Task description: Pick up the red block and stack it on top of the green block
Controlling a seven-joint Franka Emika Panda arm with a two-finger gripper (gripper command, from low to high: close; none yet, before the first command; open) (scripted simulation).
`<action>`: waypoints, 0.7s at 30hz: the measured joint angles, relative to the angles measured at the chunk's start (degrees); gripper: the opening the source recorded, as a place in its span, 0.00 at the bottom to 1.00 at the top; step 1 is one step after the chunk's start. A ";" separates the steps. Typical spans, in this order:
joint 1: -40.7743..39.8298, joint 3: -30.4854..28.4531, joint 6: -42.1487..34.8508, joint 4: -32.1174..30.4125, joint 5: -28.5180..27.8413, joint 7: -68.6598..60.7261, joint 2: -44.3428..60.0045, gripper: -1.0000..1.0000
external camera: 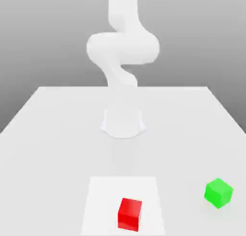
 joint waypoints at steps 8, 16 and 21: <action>-2.36 2.84 6.93 -3.89 -1.84 5.79 17.00 0.50; -3.30 4.15 13.71 -7.69 -3.39 11.28 33.63 0.50; -3.06 4.29 17.99 -10.08 -3.08 13.80 43.93 0.50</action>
